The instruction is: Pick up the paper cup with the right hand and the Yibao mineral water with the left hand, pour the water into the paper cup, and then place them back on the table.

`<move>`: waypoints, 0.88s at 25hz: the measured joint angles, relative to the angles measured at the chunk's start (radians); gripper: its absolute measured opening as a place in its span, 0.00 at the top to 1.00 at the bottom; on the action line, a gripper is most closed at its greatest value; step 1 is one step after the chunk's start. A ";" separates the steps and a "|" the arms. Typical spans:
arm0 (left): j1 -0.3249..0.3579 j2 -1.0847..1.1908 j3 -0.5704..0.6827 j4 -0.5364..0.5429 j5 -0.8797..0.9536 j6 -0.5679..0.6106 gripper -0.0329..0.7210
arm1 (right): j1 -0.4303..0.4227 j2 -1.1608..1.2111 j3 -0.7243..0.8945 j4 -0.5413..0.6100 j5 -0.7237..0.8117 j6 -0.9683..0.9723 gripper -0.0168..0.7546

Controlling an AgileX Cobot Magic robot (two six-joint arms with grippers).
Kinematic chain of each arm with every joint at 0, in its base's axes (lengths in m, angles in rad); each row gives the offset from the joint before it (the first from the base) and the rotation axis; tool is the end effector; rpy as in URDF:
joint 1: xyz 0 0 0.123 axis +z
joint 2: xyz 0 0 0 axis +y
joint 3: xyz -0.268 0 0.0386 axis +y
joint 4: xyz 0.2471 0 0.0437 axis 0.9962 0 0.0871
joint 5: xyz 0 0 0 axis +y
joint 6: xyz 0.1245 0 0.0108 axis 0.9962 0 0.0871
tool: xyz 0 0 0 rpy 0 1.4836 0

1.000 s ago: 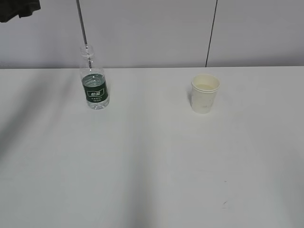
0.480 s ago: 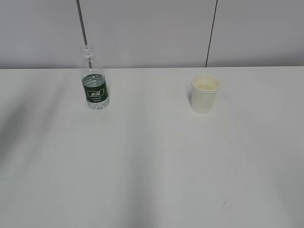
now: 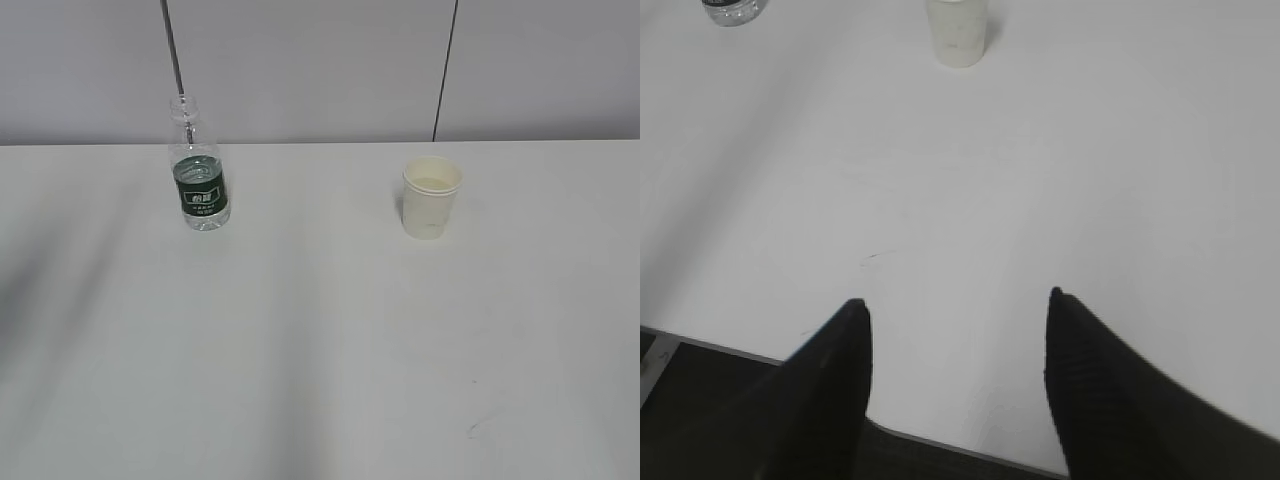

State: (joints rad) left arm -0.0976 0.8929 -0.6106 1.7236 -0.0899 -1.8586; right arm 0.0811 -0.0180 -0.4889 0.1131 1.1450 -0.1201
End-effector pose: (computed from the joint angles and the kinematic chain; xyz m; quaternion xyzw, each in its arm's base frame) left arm 0.2311 -0.0337 0.3033 0.0137 0.7766 -0.1071 0.6207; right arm 0.0310 0.0154 0.2501 -0.0922 0.8665 0.0468 0.4884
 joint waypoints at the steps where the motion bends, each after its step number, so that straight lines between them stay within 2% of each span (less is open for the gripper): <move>1: 0.000 -0.001 0.004 -0.001 -0.020 0.000 0.28 | 0.000 0.000 0.000 0.000 0.000 0.000 0.40; 7: 0.000 -0.028 0.011 -0.071 -0.009 0.008 0.28 | 0.000 0.000 0.000 0.000 0.000 0.000 0.40; 10: 0.000 -0.037 0.011 -0.146 0.068 0.099 0.28 | 0.000 0.000 0.000 0.000 0.000 0.000 0.40; 12: 0.000 -0.037 0.011 -0.241 0.125 0.218 0.28 | 0.000 0.000 0.000 0.000 0.000 0.000 0.41; 19: 0.000 -0.061 0.011 -0.800 0.391 0.787 0.28 | 0.000 0.000 0.000 0.000 0.000 0.000 0.41; 22: 0.000 -0.099 0.011 -0.993 0.483 0.995 0.28 | 0.000 0.000 0.000 0.000 0.000 0.000 0.41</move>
State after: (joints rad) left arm -0.0976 0.7941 -0.5999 0.7307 0.3928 -0.8635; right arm 0.0811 -0.0180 -0.4889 0.1131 1.1450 -0.1201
